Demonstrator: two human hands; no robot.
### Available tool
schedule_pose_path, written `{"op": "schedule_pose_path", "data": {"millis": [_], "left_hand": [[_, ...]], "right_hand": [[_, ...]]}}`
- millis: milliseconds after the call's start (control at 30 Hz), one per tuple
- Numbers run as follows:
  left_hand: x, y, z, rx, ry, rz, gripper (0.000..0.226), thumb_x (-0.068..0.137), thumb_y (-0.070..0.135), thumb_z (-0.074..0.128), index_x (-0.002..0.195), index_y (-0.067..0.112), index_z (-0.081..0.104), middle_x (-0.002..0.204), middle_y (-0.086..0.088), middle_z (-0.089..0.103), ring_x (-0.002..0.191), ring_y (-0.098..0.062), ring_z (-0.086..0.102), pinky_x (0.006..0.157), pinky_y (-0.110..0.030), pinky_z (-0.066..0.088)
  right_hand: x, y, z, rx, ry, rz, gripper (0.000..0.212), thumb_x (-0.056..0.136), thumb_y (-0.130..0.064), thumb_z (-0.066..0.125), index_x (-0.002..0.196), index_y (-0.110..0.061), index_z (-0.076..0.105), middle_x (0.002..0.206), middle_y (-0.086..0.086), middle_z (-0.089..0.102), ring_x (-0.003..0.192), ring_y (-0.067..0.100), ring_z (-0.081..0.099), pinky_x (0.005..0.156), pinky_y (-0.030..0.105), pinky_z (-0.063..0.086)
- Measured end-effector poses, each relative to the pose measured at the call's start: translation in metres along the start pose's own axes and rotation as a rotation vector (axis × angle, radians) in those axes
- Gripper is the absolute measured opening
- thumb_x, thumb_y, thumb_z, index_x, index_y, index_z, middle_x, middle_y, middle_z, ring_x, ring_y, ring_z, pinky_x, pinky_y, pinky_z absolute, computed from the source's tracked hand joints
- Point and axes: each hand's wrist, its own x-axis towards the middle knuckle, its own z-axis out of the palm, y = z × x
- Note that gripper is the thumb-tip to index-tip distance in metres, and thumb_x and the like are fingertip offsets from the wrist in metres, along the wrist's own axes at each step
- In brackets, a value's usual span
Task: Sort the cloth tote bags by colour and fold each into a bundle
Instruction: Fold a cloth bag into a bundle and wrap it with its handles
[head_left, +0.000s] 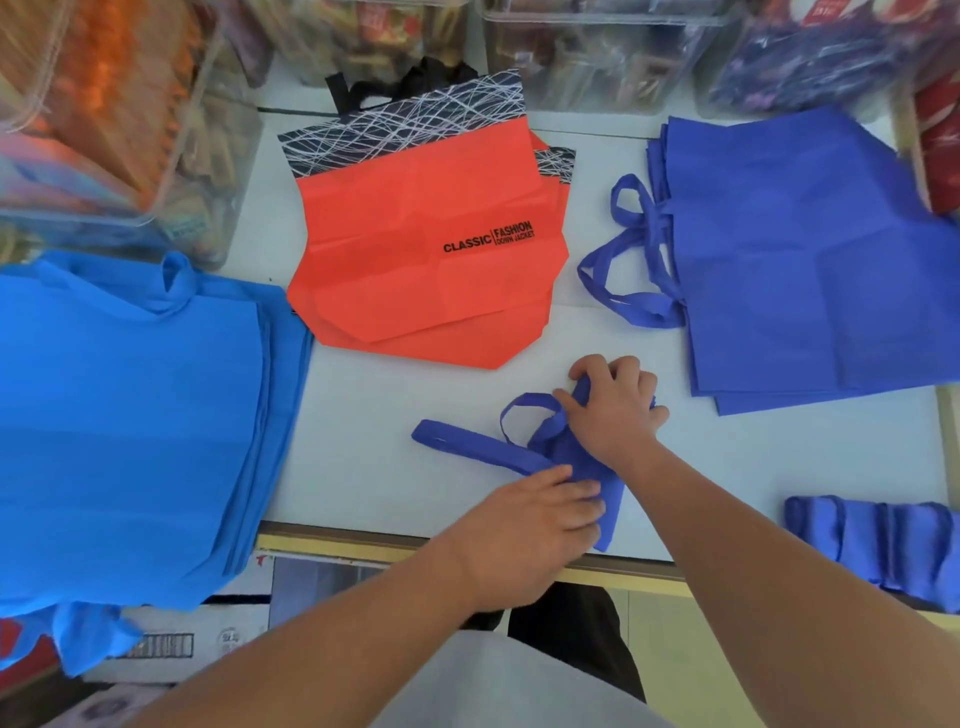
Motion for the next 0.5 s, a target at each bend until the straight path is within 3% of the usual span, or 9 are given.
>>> {"op": "schedule_pose_path", "data": {"millis": [133, 233, 300, 400, 467, 500], "left_hand": [[0.009, -0.02, 0.017, 0.037, -0.107, -0.076, 0.071, 0.087, 0.04, 0.069, 0.15, 0.024, 0.041, 0.163, -0.002, 0.033, 0.152, -0.025, 0.023, 0.127, -0.048, 0.007], [0.006, -0.04, 0.027, 0.067, -0.14, -0.091, 0.081, 0.078, 0.045, 0.077, 0.15, 0.033, 0.043, 0.163, -0.002, 0.033, 0.149, -0.026, 0.032, 0.123, -0.052, 0.022], [0.005, -0.045, 0.033, 0.045, -0.135, -0.112, 0.079, 0.08, 0.044, 0.077, 0.15, 0.035, 0.042, 0.164, 0.001, 0.031, 0.148, -0.025, 0.033, 0.12, -0.05, 0.028], [0.01, -0.044, 0.032, -0.091, -0.065, -0.193, 0.062, 0.086, 0.041, 0.07, 0.143, 0.032, 0.047, 0.161, 0.007, 0.037, 0.146, -0.018, 0.036, 0.117, -0.045, 0.035], [0.017, -0.044, 0.018, -0.292, -0.052, -0.282, 0.045, 0.086, 0.045, 0.067, 0.128, 0.033, 0.054, 0.144, 0.012, 0.055, 0.129, -0.016, 0.052, 0.104, -0.04, 0.045], [0.021, -0.045, 0.009, -0.383, -0.061, -0.325, 0.039, 0.086, 0.049, 0.066, 0.12, 0.034, 0.054, 0.126, 0.013, 0.063, 0.111, -0.017, 0.061, 0.093, -0.039, 0.051]], "right_hand": [[0.003, 0.008, -0.008, 0.162, -0.105, -0.003, 0.023, 0.1, -0.051, 0.041, 0.121, -0.05, 0.049, 0.12, -0.01, 0.036, 0.123, 0.02, 0.033, 0.1, 0.046, 0.031], [0.0, 0.028, -0.016, 0.45, -0.135, -0.11, 0.04, 0.101, -0.038, 0.047, 0.139, -0.045, 0.044, 0.127, -0.013, 0.047, 0.129, 0.018, 0.041, 0.109, 0.047, 0.034], [-0.007, 0.045, -0.018, 0.584, -0.111, -0.203, 0.039, 0.099, -0.027, 0.057, 0.136, -0.03, 0.049, 0.127, -0.01, 0.055, 0.124, 0.016, 0.051, 0.108, 0.041, 0.042], [-0.014, 0.06, -0.015, 0.527, -0.05, -0.225, 0.034, 0.098, -0.012, 0.061, 0.131, -0.019, 0.059, 0.127, -0.004, 0.063, 0.12, 0.014, 0.056, 0.098, 0.021, 0.04], [-0.015, 0.063, -0.012, 0.505, 0.033, -0.193, 0.035, 0.095, -0.008, 0.064, 0.128, -0.018, 0.066, 0.125, -0.004, 0.067, 0.116, 0.014, 0.058, 0.098, 0.021, 0.04], [-0.015, 0.062, -0.013, 0.522, 0.067, -0.168, 0.033, 0.092, -0.006, 0.066, 0.123, -0.018, 0.07, 0.121, -0.004, 0.069, 0.113, 0.015, 0.06, 0.097, 0.022, 0.043]]}}
